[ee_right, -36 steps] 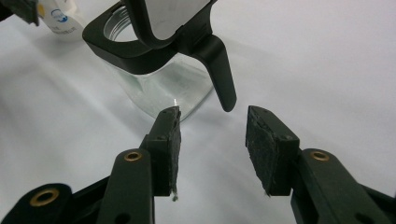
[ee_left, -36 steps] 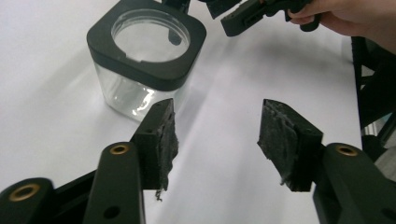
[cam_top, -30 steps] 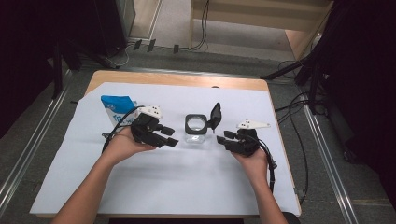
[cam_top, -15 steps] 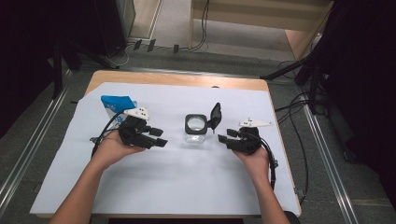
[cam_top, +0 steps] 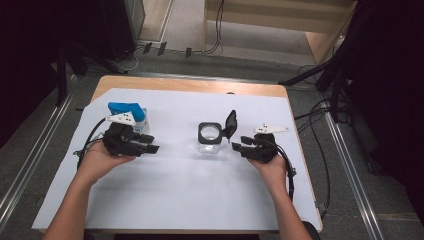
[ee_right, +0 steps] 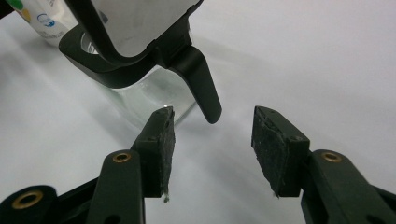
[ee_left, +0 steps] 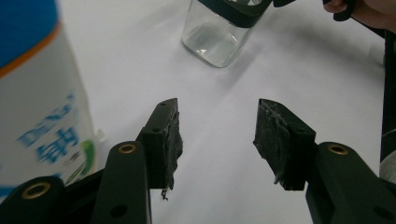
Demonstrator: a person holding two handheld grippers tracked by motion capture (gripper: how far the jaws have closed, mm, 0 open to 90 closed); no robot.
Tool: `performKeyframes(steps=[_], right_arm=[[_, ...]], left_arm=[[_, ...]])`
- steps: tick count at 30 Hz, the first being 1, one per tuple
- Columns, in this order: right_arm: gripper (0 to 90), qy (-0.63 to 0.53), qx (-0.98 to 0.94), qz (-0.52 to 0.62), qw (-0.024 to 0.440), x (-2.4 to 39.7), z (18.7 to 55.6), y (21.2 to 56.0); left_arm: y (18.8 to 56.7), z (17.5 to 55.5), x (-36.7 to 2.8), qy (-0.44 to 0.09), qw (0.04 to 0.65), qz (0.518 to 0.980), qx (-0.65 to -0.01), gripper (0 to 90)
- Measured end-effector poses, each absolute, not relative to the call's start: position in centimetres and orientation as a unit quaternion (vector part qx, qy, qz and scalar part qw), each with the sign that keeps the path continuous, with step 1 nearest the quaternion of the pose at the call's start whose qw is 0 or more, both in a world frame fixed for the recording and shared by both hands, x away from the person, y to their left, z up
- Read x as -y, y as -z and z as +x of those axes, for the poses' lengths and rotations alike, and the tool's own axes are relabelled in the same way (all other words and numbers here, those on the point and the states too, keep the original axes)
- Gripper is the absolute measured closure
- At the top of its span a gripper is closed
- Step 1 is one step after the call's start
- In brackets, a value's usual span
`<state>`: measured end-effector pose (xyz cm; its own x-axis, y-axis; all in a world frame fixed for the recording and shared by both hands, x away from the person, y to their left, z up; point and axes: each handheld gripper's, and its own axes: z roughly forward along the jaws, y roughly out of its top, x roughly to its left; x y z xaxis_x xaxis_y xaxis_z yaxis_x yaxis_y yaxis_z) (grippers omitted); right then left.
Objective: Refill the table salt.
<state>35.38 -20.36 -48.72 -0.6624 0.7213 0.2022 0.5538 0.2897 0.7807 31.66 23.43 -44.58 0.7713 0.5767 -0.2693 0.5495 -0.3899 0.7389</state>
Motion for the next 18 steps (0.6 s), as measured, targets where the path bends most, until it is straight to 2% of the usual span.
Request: performKeyframes(steps=[18], right_arm=[[51.2,-0.438,-0.802,0.398,0.082,20.0,36.2,48.8]], left_arm=[[43.3,30.0,-29.6,-0.062,0.453,0.795,-0.400,52.3]])
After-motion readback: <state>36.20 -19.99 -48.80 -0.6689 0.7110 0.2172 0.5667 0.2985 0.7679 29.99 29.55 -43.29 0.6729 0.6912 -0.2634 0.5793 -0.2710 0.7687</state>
